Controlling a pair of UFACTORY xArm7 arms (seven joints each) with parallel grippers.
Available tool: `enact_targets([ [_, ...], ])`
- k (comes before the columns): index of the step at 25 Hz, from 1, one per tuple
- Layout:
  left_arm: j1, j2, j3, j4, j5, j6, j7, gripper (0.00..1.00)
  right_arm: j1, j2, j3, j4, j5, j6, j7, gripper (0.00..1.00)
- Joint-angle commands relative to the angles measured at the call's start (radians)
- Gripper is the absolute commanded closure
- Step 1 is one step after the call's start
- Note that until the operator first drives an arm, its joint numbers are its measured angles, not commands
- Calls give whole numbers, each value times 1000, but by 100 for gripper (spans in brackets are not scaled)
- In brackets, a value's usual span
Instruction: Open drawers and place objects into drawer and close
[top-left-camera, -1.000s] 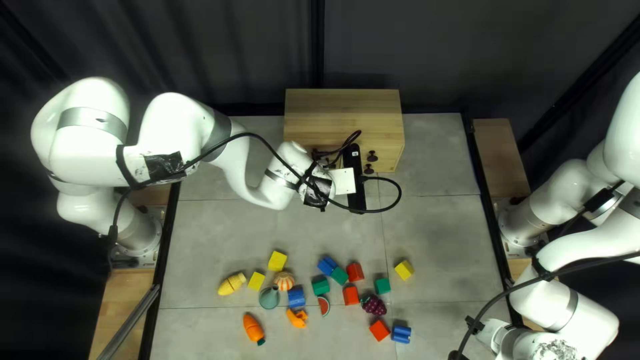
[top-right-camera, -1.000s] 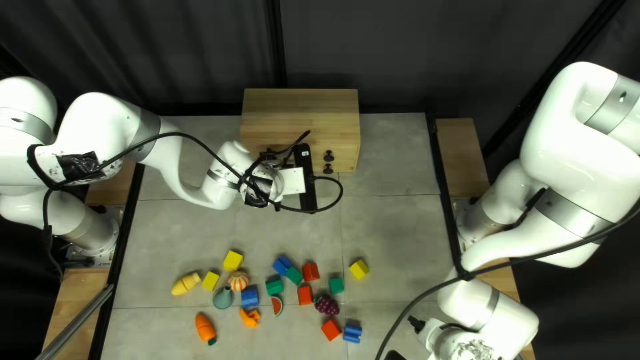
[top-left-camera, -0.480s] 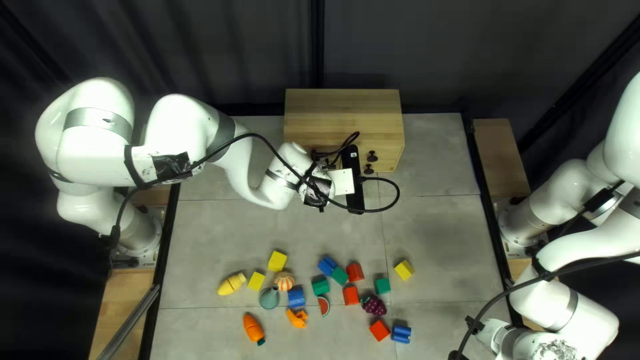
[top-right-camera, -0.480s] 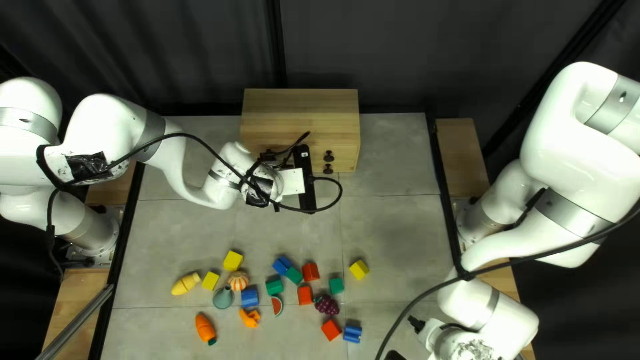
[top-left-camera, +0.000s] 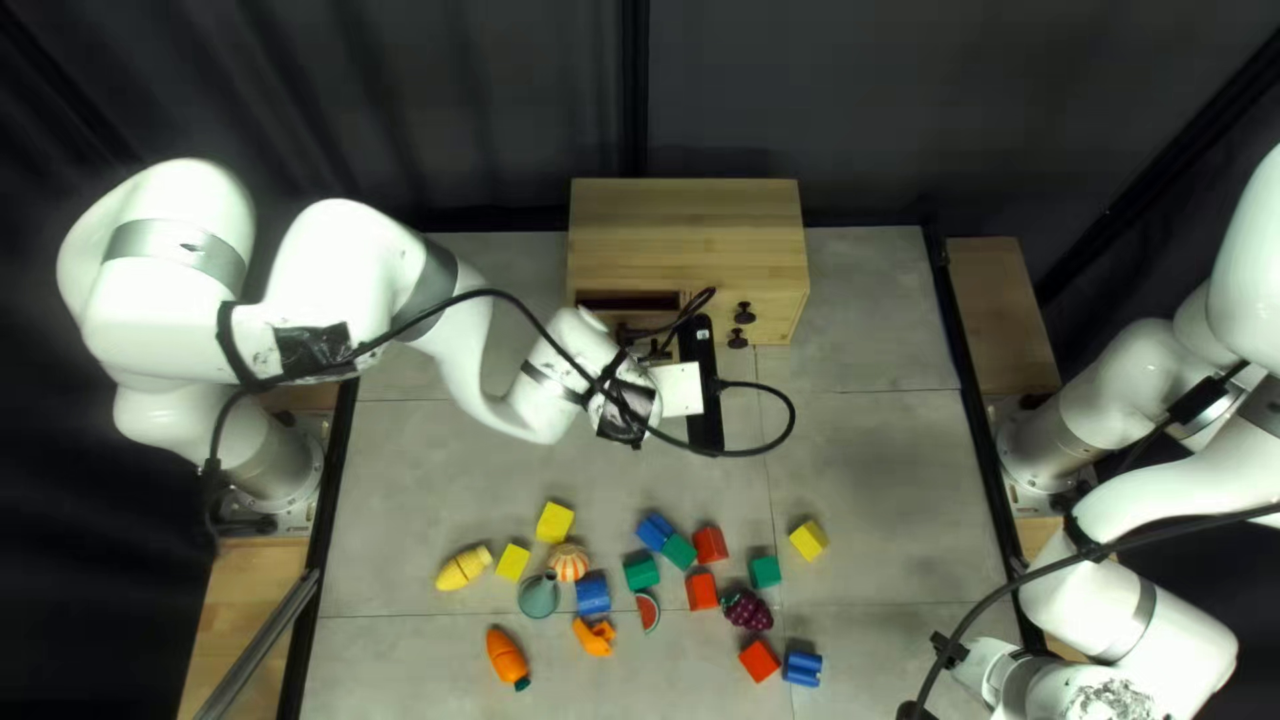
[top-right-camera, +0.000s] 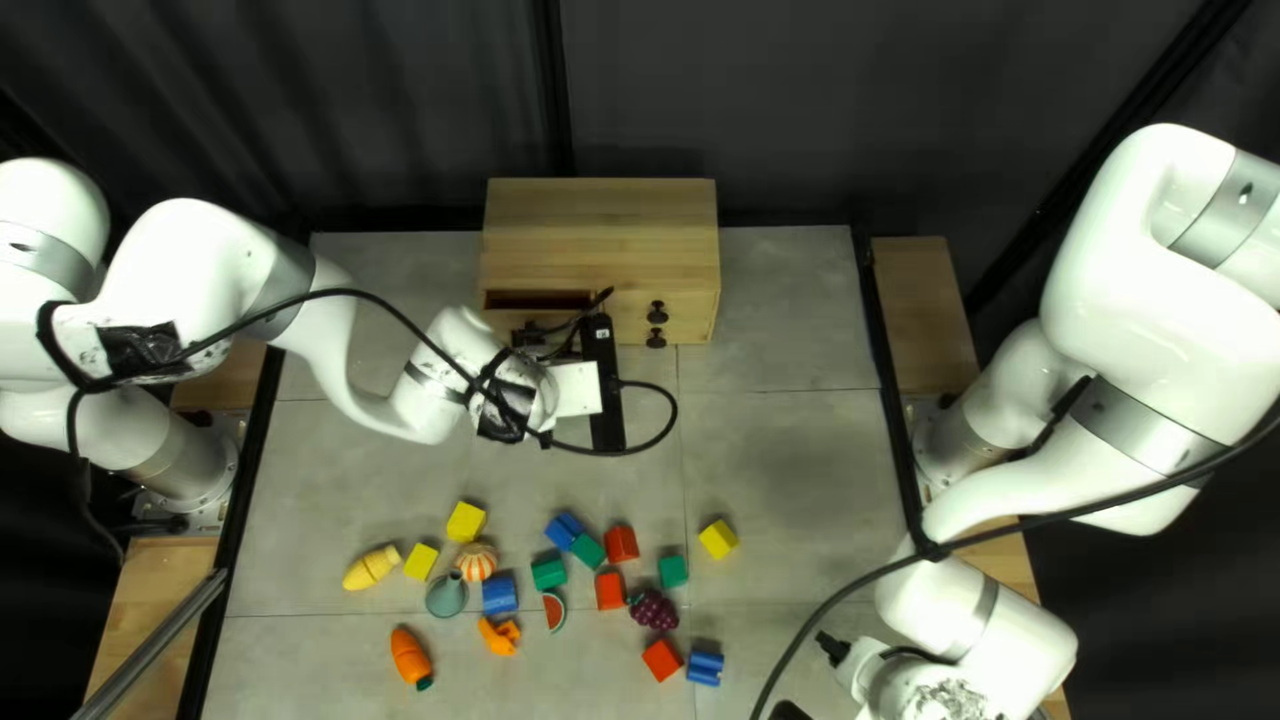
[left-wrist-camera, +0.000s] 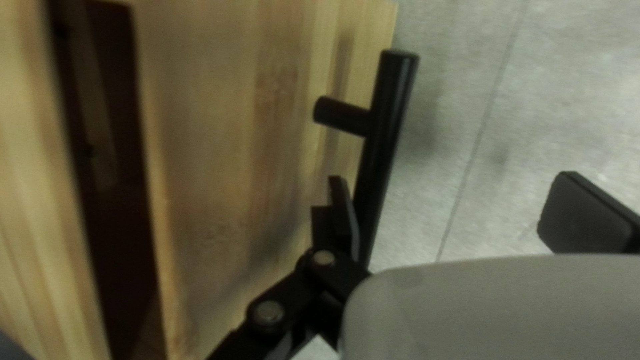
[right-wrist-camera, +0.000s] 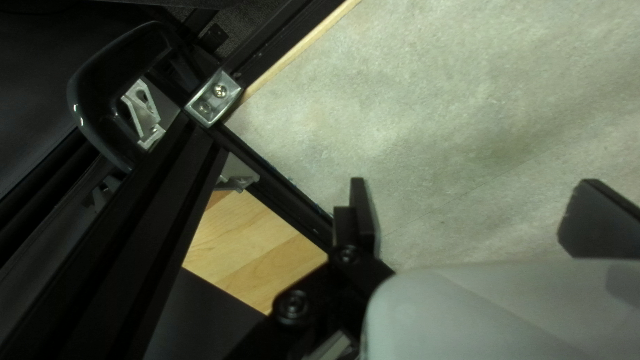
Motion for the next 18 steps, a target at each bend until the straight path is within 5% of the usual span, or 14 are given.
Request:
enact_targets([
  [1,-23,-1,-18,24,-14,39,1,0,0,0,0,0,0,0,0,0],
  [11,-55,-98,-62,68,-92,168,74,0,0,0,0,0,0,0,0,0],
  [18,-22,-265,-67,25,-230,161,283,0,0,0,0,0,0,0,0,0],
])
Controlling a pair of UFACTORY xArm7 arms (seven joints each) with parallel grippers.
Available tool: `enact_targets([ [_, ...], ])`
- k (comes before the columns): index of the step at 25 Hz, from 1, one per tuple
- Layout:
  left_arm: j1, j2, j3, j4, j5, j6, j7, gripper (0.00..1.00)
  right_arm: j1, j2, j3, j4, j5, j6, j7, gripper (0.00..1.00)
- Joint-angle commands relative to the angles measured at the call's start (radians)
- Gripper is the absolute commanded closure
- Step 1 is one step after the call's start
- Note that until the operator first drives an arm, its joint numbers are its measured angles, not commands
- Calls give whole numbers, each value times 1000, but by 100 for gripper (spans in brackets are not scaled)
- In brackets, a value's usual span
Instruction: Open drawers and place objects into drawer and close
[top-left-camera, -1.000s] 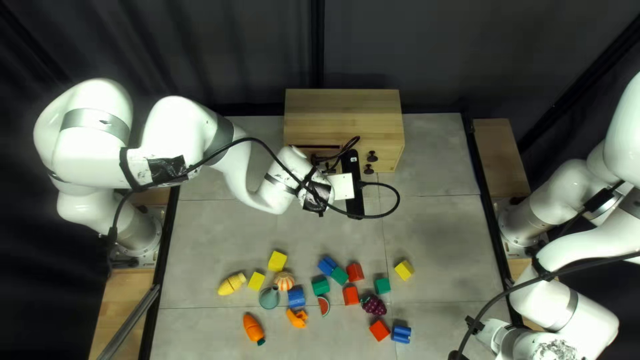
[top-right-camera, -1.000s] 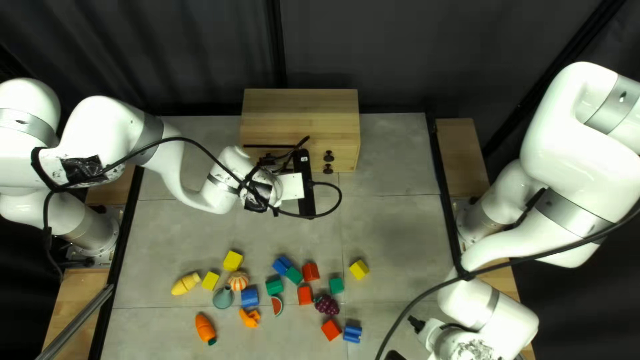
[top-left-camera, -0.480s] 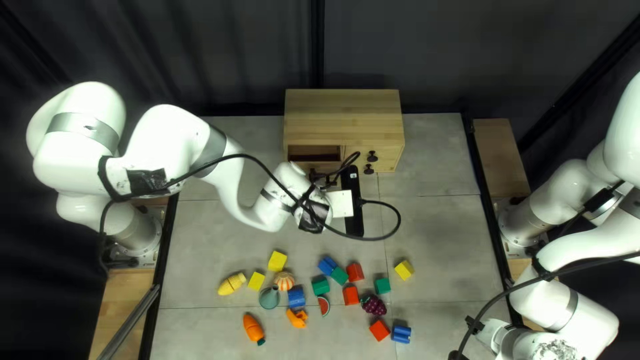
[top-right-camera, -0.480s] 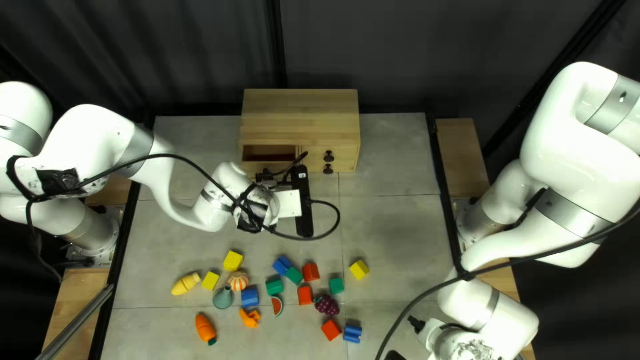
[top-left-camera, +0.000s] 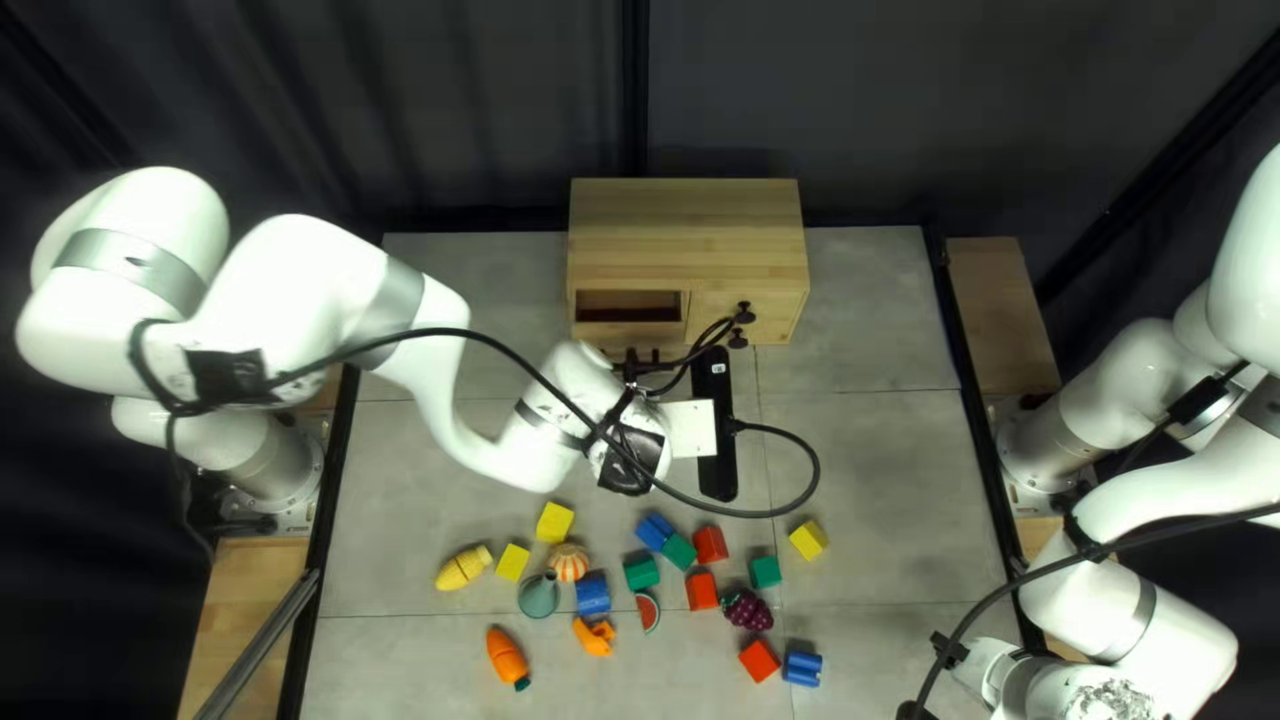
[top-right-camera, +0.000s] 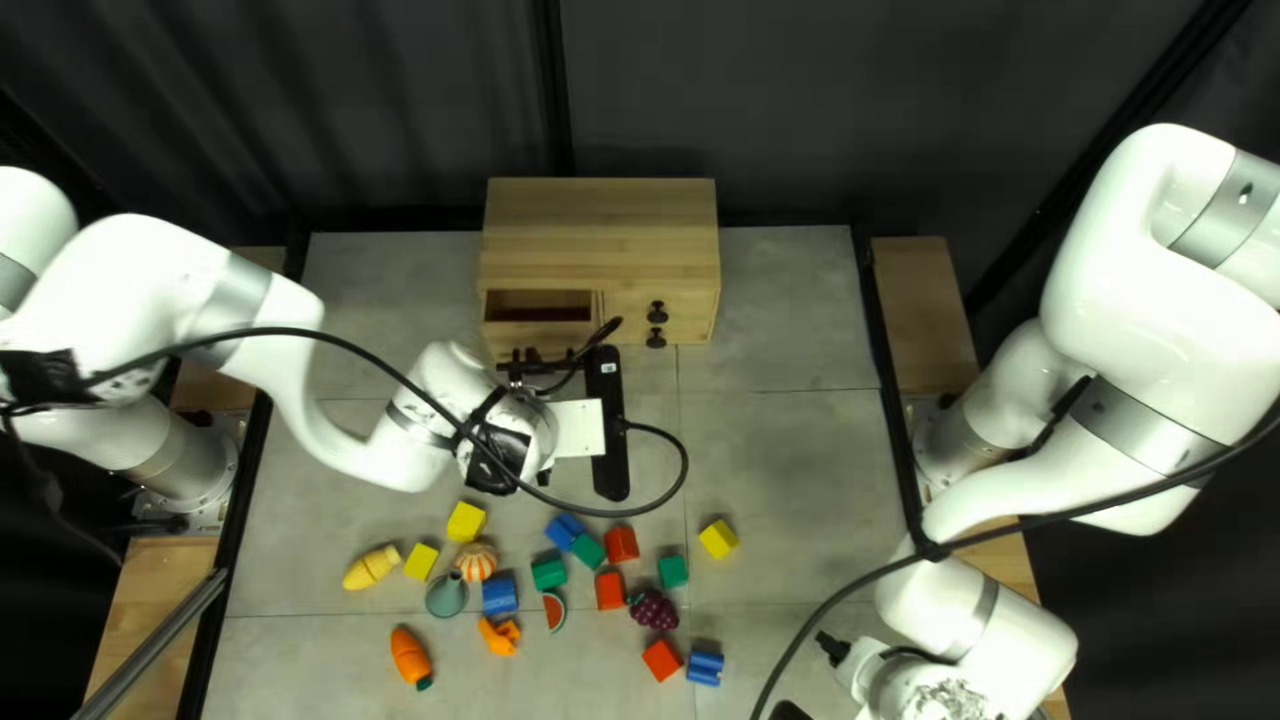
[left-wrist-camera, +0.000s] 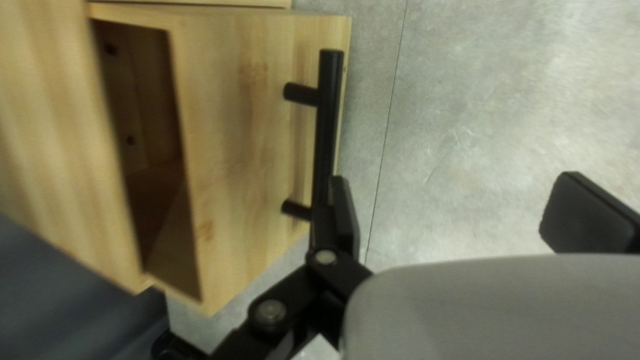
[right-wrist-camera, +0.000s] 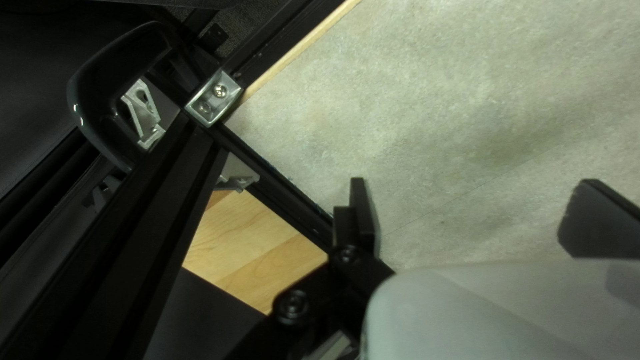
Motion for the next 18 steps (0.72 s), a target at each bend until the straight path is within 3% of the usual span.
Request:
enact_targets([
  [1,28,-109,8,-40,-92,-23,157,0,0,0,0,0,0,0,0,0],
  [5,64,-133,36,-40,-156,-47,298,0,0,0,0,0,0,0,0,0],
  [11,142,-70,76,-13,-302,-152,513,0,0,0,0,0,0,0,0,0],
  [18,185,-28,94,12,-388,-174,584,0,0,0,0,0,0,0,0,0],
])
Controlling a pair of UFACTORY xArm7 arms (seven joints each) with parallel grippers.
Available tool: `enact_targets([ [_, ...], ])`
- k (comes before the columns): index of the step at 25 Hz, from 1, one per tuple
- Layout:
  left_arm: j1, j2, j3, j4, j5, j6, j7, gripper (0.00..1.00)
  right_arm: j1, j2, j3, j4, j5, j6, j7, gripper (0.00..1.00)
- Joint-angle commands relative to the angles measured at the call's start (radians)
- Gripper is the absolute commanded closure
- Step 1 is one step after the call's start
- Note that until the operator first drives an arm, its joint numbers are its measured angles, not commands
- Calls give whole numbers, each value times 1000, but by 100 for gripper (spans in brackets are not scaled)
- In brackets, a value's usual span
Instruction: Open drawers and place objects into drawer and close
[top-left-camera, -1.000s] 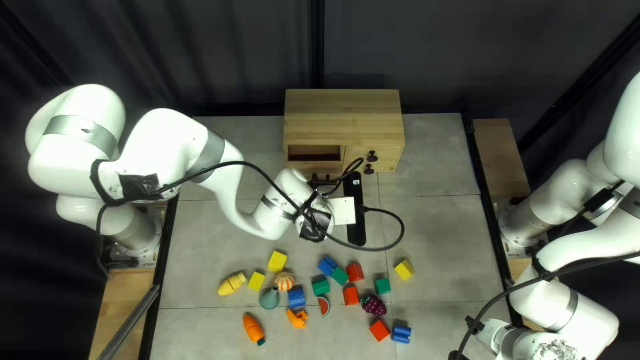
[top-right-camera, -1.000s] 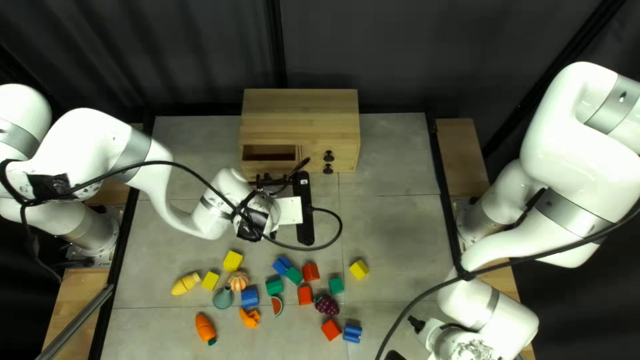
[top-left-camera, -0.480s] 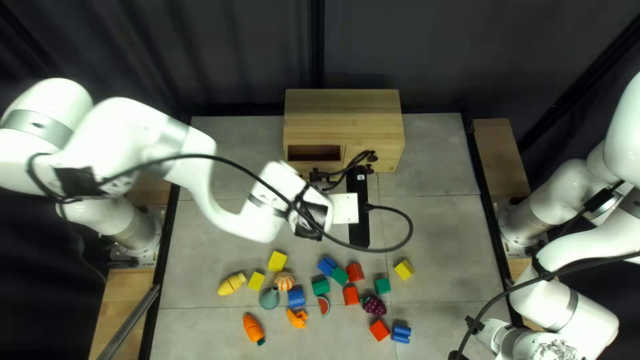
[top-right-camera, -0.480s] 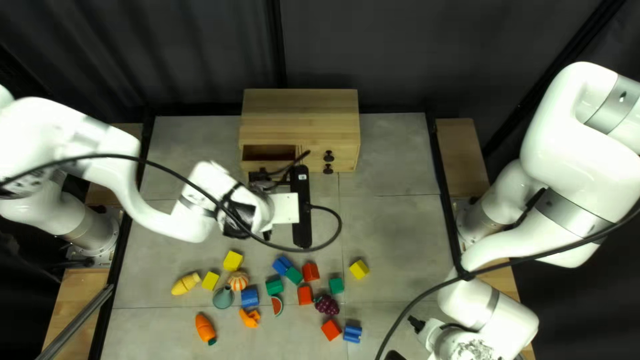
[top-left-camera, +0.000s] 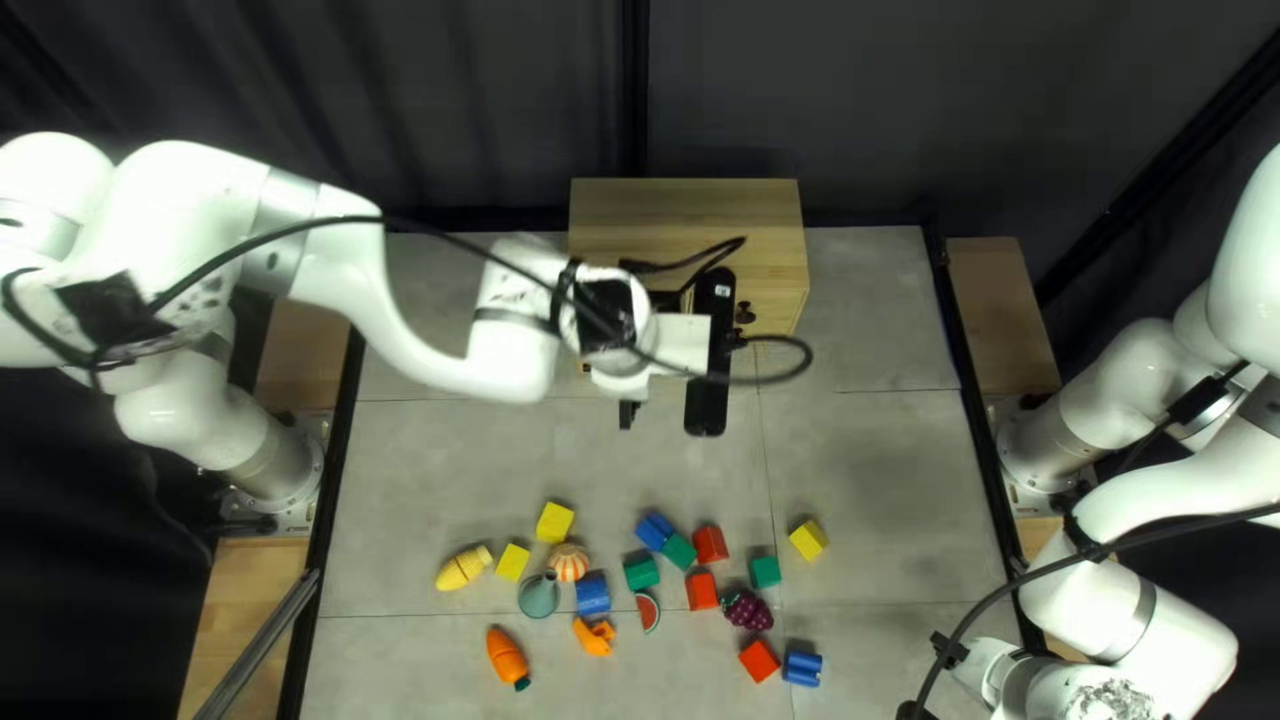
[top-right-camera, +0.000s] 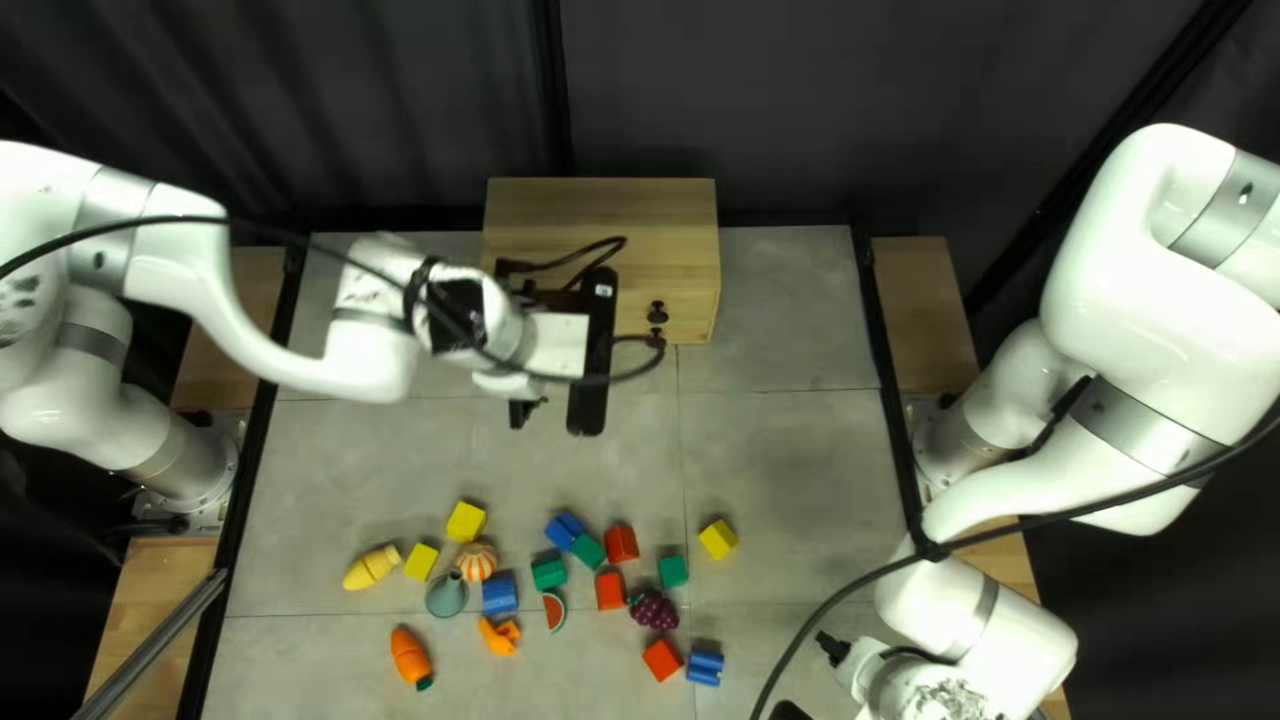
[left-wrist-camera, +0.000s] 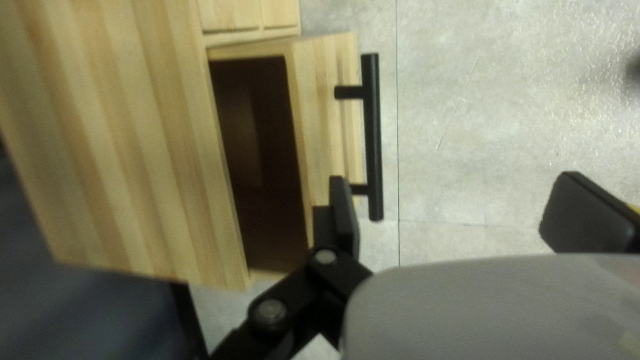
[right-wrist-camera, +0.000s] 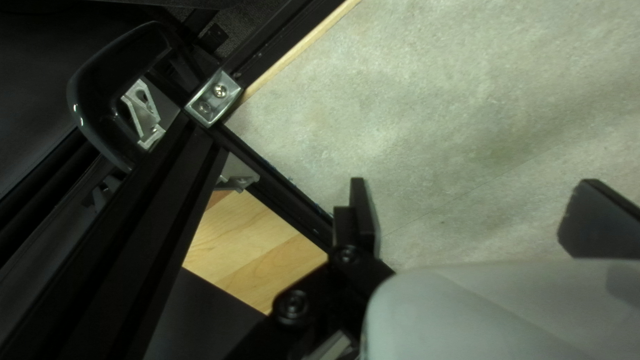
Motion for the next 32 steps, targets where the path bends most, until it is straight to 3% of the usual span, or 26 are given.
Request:
enact_targets([
  [1,18,12,8,3,-36,-9,25,0,0,0,0,0,0,0,0,0],
  [32,17,69,42,-8,-4,-5,-165,0,0,0,0,0,0,0,0,0],
])
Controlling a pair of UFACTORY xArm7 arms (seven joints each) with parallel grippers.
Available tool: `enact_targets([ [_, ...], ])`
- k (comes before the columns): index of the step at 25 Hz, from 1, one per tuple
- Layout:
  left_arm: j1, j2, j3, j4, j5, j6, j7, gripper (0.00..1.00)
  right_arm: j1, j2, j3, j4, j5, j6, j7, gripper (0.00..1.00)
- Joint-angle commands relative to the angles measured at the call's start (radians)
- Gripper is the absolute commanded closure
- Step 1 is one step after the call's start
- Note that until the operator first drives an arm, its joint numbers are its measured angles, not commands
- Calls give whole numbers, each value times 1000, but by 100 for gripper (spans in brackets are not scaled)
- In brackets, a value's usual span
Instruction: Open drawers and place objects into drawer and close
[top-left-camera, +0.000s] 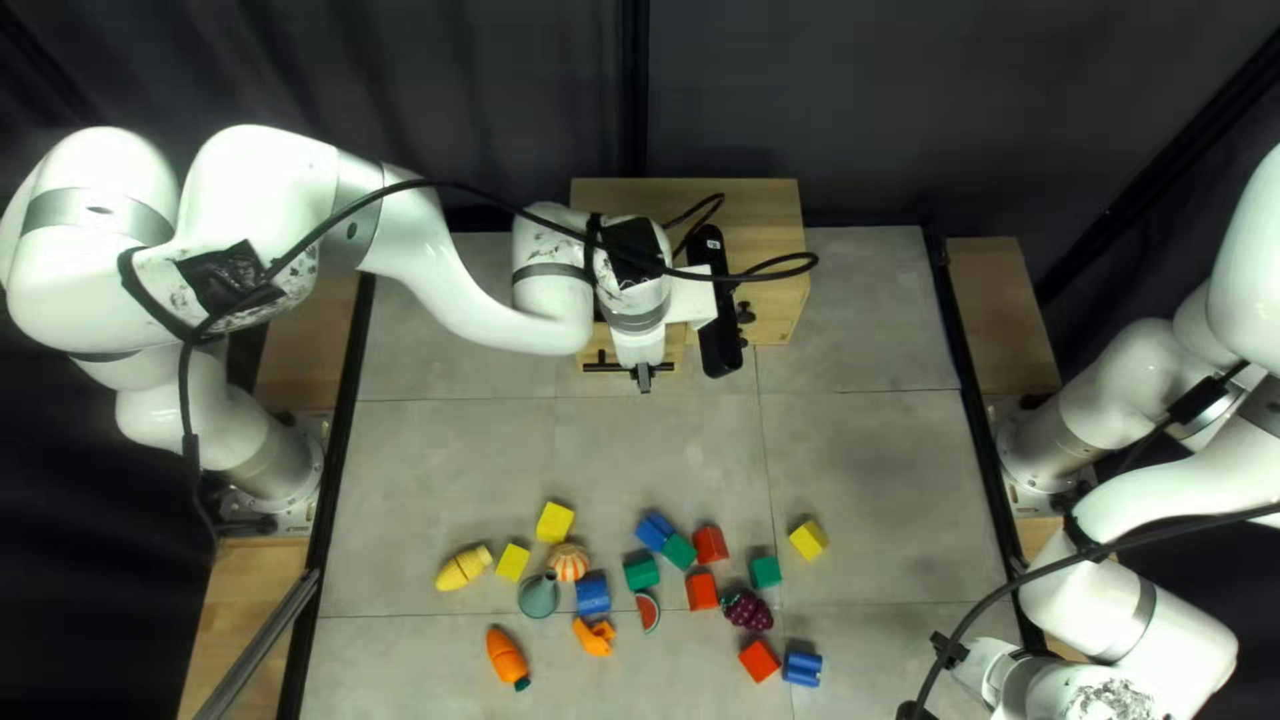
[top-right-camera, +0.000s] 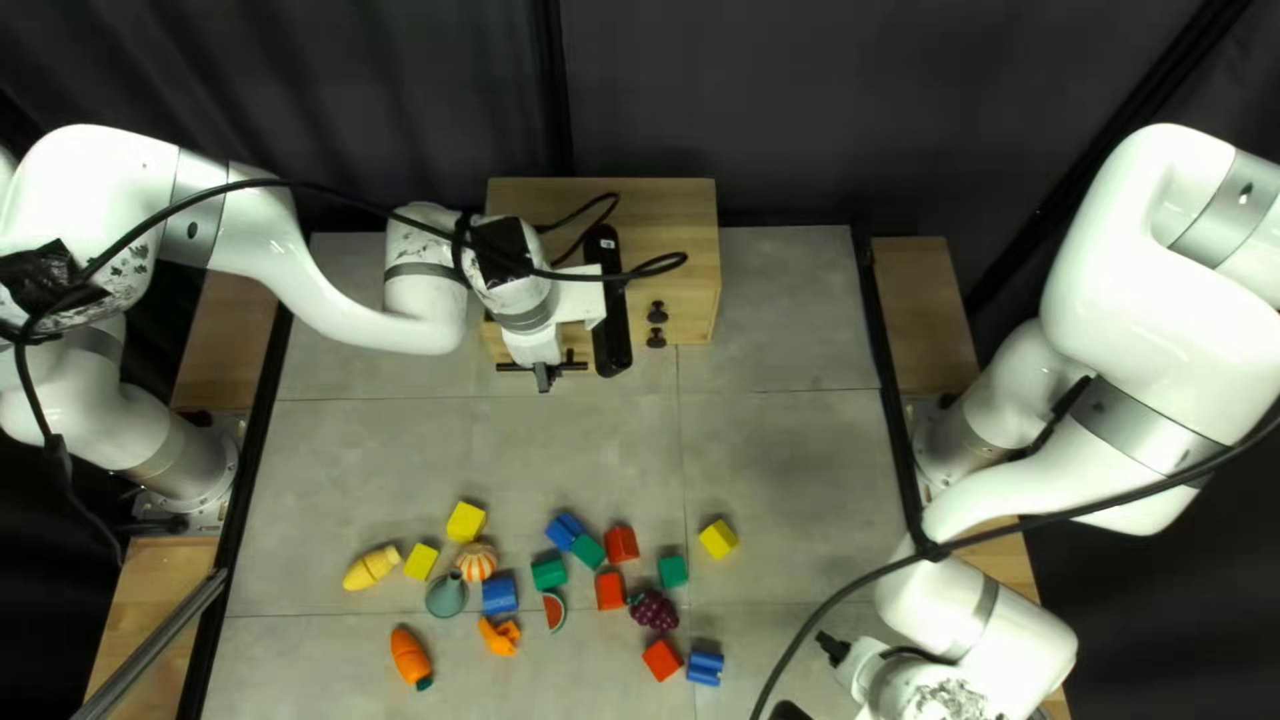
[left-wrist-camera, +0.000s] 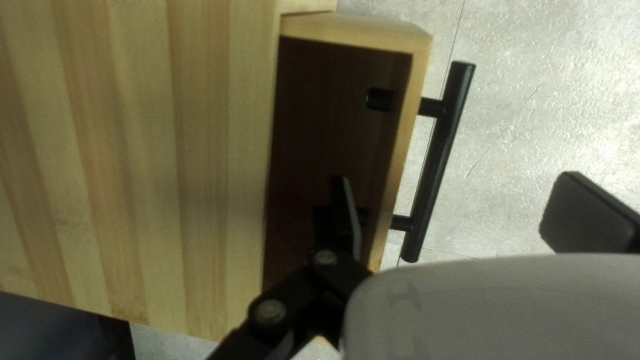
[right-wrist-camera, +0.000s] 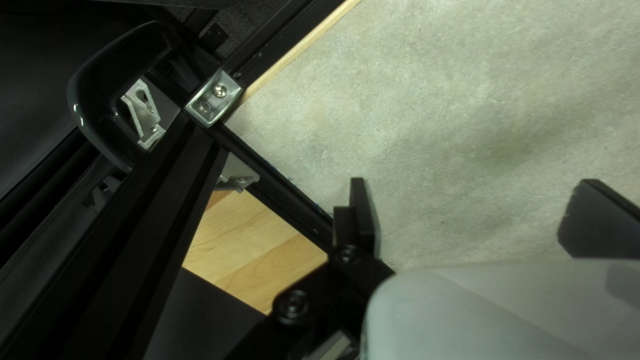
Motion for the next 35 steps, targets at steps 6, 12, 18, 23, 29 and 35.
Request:
enact_targets([
  [6,12,-1,1,-19,-23,-20,20,0,0,0,0,0,0,0,0,0],
  [12,22,-4,-3,-18,-51,-17,63,0,0,0,0,0,0,0,0,0],
  [18,28,-10,-11,-24,-77,-17,112,0,0,0,0,0,0,0,0,0],
  [23,27,-23,-21,-24,-97,6,157,0,0,0,0,0,0,0,0,0],
  [29,28,-33,-32,-26,-124,23,206,0,0,0,0,0,0,0,0,0],
  [35,26,-47,-42,-39,-152,29,232,0,0,0,0,0,0,0,0,0],
])
